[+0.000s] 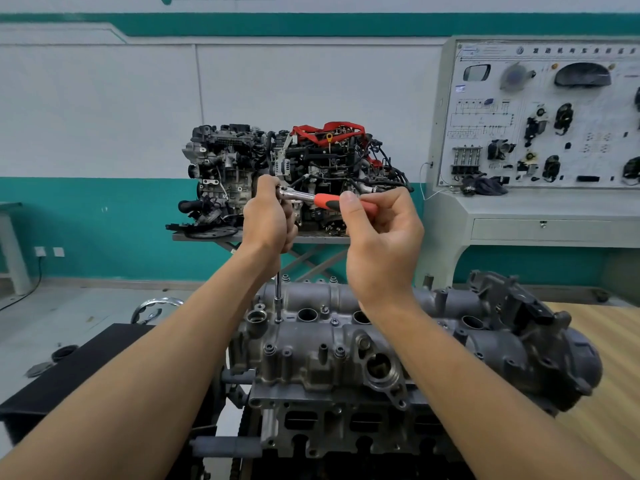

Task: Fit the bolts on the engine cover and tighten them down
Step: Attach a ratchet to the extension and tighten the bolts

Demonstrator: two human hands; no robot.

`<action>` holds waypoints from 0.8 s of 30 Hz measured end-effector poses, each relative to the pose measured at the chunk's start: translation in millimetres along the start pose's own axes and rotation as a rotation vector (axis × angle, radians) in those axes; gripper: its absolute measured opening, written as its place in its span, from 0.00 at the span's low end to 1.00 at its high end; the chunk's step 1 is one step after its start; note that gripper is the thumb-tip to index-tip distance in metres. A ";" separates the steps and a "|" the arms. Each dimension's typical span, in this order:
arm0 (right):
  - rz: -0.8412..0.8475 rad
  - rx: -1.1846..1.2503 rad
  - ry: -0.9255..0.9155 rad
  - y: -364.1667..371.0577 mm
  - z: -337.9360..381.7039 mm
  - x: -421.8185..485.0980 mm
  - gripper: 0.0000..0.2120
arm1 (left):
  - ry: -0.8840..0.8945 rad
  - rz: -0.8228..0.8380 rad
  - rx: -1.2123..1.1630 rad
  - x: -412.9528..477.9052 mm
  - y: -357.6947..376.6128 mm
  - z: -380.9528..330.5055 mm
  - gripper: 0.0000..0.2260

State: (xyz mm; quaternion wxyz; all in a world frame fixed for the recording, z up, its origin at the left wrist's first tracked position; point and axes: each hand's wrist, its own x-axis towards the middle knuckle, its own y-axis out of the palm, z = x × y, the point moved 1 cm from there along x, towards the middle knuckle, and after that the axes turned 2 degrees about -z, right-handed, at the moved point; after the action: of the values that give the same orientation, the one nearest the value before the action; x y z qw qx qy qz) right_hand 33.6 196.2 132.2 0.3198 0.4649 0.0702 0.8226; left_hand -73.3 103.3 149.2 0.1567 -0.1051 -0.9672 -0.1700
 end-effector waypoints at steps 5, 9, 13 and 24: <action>0.104 0.067 0.153 -17.5 0.9 27.7 0.05 | 0.079 0.147 0.004 -4.3 3.6 -19.0 0.24; 0.010 0.136 0.212 -33.1 4.1 58.1 0.04 | 0.118 0.264 0.019 -14.8 28.8 -38.4 0.27; -0.041 0.094 0.233 -53.6 -1.3 67.9 0.05 | 0.033 0.234 -0.004 -26.5 53.0 -15.7 0.25; -0.059 0.011 0.207 -82.5 -24.8 62.7 0.05 | -0.019 0.216 0.012 -22.7 63.7 17.3 0.26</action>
State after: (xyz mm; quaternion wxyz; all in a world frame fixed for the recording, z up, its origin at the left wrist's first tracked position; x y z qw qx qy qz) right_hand 28.8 302.6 129.5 0.3322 0.3768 0.1209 0.8562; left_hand -40.5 164.8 144.9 0.1654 -0.2094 -0.9527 -0.1453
